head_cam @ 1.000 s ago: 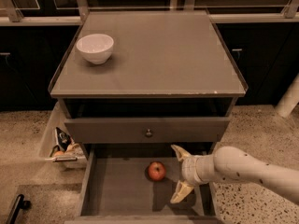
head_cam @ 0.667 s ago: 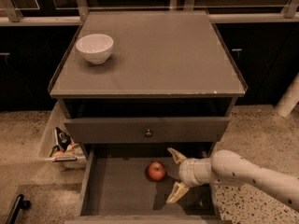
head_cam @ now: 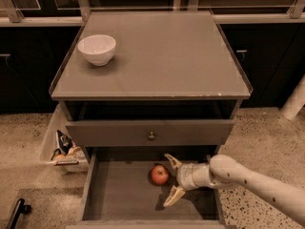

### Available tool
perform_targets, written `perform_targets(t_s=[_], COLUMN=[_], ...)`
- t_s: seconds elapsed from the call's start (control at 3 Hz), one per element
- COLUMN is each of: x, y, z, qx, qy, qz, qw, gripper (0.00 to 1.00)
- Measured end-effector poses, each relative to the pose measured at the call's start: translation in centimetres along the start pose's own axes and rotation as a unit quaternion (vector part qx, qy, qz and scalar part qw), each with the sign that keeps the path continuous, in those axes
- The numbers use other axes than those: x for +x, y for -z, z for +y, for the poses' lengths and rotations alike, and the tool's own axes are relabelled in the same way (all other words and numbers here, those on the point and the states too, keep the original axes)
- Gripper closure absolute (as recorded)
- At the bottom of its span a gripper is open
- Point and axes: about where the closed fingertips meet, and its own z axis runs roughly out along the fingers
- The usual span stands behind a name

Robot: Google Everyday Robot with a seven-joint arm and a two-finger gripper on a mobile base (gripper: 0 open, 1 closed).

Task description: Pick apple from middle drawer and place on counter

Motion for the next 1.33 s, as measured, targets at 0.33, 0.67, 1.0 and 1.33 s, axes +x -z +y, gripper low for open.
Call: perform_targets(t_s=[0.33, 0.67, 1.0, 1.33], x=[0.6, 1.3, 2.2, 3.1], y=[-1.5, -2.7, -3.8, -4.6], z=[-0.6, -1.0, -1.2, -1.4], qx=[-0.005, -0.008, -0.012, -0.017], qy=[0.0, -0.004, -0.012, -0.037], qz=[-0.006, -0.005, -0.001, -0.009], qw=[1.0, 0.9999, 0.9999, 0.9991], gripper=[0.0, 0.0, 0.0, 0.0])
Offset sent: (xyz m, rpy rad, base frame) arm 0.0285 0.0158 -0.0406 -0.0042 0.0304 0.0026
